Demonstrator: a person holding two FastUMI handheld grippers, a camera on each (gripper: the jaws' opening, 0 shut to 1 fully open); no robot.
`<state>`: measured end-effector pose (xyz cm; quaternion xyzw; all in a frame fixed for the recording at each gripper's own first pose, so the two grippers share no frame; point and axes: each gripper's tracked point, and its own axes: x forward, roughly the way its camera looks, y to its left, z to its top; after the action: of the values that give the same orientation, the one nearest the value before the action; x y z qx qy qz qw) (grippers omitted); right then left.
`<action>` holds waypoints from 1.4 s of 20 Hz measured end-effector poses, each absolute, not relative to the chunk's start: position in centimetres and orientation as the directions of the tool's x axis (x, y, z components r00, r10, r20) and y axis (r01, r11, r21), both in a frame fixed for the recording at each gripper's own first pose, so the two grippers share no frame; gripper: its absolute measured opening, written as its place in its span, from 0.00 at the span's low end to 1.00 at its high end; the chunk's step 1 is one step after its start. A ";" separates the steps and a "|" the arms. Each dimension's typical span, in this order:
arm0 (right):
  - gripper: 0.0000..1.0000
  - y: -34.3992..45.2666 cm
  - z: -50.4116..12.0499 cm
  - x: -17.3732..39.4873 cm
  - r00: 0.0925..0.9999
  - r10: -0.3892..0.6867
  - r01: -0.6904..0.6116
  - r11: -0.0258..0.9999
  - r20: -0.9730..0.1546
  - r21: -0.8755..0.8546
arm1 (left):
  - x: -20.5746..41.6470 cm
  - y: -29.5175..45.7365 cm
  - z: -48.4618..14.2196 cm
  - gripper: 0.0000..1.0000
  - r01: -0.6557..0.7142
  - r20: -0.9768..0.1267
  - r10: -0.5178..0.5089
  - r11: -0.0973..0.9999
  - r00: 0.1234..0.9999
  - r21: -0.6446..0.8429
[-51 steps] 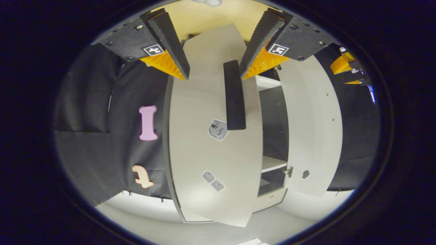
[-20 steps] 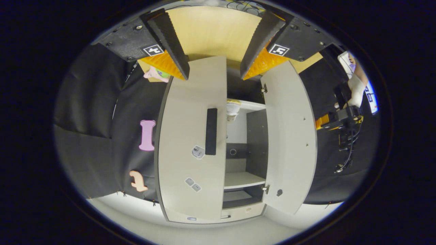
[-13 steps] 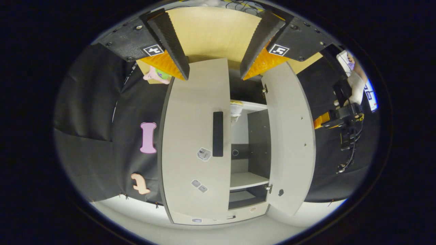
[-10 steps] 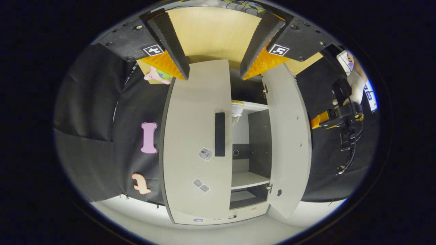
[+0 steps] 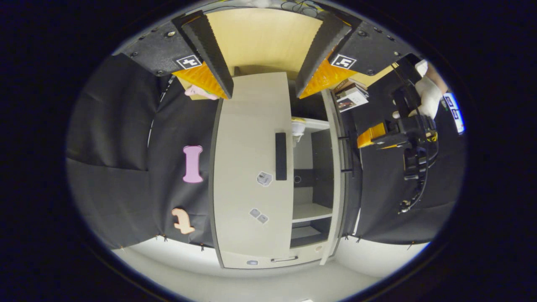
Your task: Grab one shoe with the right hand and put it into the shoe cabinet, grab the other shoe with the left hand and put it into the shoe cabinet; then close the right door with the right hand and the left door with the left hand.
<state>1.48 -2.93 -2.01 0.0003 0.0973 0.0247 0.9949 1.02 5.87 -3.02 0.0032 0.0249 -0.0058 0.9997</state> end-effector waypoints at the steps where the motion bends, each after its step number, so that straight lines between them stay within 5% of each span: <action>1: 0.97 -3.0 -1.8 1.3 0.981 0.050 -0.049 0.999 -0.188 0.010 | 0.7 5.7 -3.0 1.00 0.014 -0.048 -0.014 1.000 0.999 0.013; 28: 0.97 0.4 1.8 -1.4 0.995 0.045 -0.038 0.997 -0.092 0.071 | -14.7 6.9 -1.5 1.00 -0.020 -0.095 0.022 1.000 0.995 0.017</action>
<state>-1.44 0.37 1.76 0.0346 0.0466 0.0207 0.9981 -14.73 6.88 -1.55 0.0081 0.0476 0.0105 0.9988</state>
